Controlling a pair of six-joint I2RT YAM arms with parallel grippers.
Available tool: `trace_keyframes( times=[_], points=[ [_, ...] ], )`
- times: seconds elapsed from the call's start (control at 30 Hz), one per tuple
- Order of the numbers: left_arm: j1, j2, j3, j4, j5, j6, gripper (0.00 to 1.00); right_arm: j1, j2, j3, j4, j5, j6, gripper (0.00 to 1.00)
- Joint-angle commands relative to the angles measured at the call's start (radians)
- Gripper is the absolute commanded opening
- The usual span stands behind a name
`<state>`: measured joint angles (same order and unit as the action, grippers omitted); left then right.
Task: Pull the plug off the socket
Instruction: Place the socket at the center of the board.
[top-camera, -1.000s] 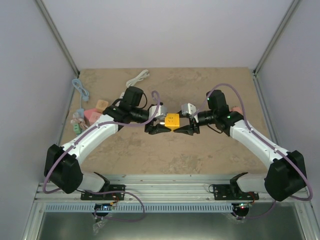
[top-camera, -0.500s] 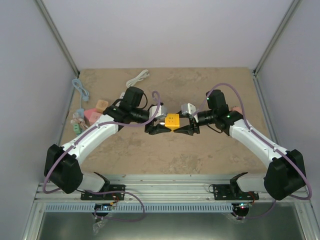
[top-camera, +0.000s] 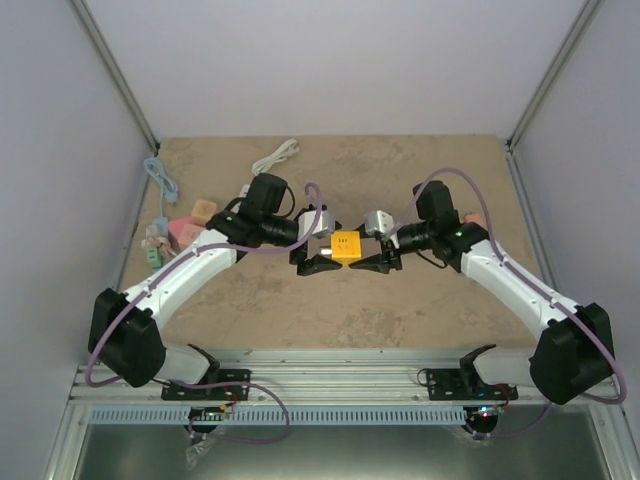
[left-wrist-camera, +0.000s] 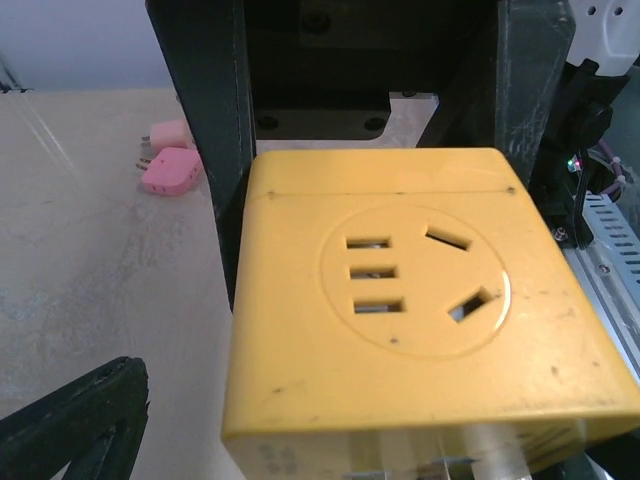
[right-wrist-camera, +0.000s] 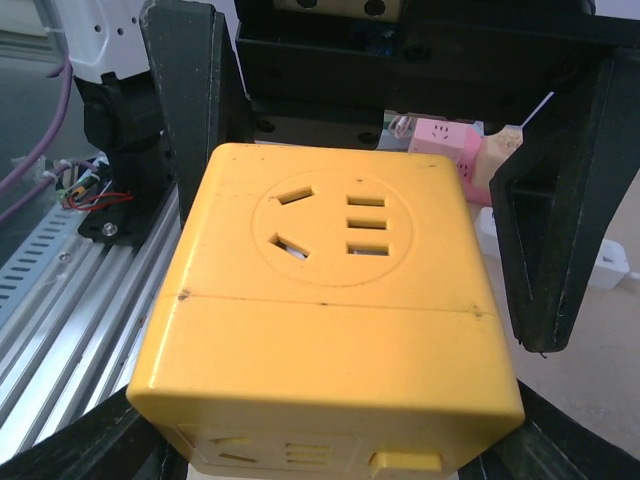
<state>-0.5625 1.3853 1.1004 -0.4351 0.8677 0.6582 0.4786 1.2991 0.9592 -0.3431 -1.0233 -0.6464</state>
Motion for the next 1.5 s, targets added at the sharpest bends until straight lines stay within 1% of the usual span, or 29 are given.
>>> trace_keyframes(
  times=[0.0, 0.2, 0.33, 0.53, 0.77, 0.9, 1.0, 1.23, 1.47],
  points=[
    [0.001, -0.022, -0.004, 0.009, -0.004, 0.017, 1.00, -0.010, -0.029, 0.000, -0.008, -0.045, -0.023, 0.01],
    [0.006, -0.051, -0.012, -0.032, -0.037, 0.074, 1.00, -0.041, -0.032, -0.002, 0.013, -0.015, 0.013, 0.01],
    [0.042, -0.081, -0.028, -0.030, -0.054, 0.078, 1.00, -0.068, -0.030, -0.005, 0.017, 0.036, 0.016, 0.01],
    [0.146, -0.102, -0.062, -0.021, -0.071, 0.089, 1.00, -0.140, 0.002, -0.003, 0.028, 0.086, 0.034, 0.00],
    [0.247, -0.162, -0.148, -0.039, -0.106, 0.143, 1.00, -0.277, 0.050, -0.014, 0.065, 0.153, 0.051, 0.01],
    [0.282, -0.236, -0.234, 0.007, -0.133, 0.121, 1.00, -0.346, 0.073, -0.020, 0.106, 0.207, 0.080, 0.01],
    [0.302, -0.284, -0.294, 0.033, -0.165, 0.114, 1.00, -0.399, 0.095, -0.020, 0.144, 0.283, 0.108, 0.01],
    [0.386, -0.328, -0.388, 0.110, -0.197, 0.044, 1.00, -0.523, 0.172, 0.011, 0.185, 0.353, 0.148, 0.01],
    [0.403, -0.340, -0.462, 0.219, -0.262, -0.063, 1.00, -0.594, 0.249, 0.058, 0.200, 0.398, 0.177, 0.01]
  ],
)
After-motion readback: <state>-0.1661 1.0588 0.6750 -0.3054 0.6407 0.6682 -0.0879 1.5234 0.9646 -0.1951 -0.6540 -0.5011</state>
